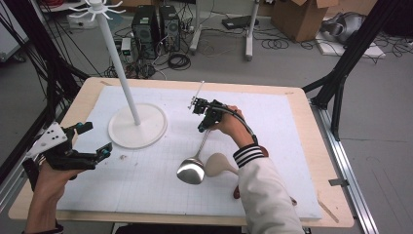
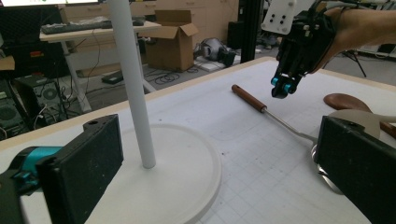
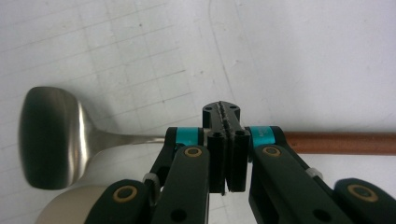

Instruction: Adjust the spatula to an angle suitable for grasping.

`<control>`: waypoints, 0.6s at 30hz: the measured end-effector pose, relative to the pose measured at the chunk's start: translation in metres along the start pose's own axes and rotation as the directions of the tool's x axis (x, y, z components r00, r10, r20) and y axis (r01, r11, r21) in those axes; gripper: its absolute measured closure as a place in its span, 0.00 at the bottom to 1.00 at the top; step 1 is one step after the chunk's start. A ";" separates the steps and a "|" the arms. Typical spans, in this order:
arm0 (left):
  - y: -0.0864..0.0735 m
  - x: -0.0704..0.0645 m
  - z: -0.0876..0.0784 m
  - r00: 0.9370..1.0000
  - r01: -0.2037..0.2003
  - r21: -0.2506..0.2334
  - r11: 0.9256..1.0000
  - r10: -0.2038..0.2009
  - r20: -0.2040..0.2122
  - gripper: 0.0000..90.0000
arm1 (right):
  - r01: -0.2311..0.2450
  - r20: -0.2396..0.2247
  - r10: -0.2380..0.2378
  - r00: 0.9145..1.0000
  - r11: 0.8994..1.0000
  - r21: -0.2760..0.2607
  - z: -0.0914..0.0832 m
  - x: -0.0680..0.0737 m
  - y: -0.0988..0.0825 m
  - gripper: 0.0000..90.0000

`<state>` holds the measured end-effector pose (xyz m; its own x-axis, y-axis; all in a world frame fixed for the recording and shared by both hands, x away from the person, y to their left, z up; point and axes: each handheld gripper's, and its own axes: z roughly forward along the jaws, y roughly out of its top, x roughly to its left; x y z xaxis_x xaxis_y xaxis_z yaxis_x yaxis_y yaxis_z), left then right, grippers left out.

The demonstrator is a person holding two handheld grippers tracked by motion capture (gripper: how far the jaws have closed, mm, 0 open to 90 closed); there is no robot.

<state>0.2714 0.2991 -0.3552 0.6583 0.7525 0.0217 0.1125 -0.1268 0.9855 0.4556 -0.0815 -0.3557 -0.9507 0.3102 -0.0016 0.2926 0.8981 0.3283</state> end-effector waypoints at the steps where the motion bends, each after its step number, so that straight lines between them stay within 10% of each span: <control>1: 0.000 0.000 0.000 1.000 0.000 -0.001 1.000 0.000 0.002 0.02 | -0.004 0.005 0.004 1.000 1.000 0.004 0.001 -0.001 0.001 0.99; 18: -0.003 -0.001 0.005 1.000 0.003 0.013 1.000 -0.003 0.009 0.02 | -0.049 0.036 0.047 0.998 0.997 0.053 0.027 -0.011 0.004 0.99</control>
<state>0.2738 0.2954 -0.3586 0.6649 0.7467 0.0171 0.1244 -0.1333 0.9832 0.4697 -0.0726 -0.3800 -0.9317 0.3627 -0.0198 0.3434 0.8973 0.2773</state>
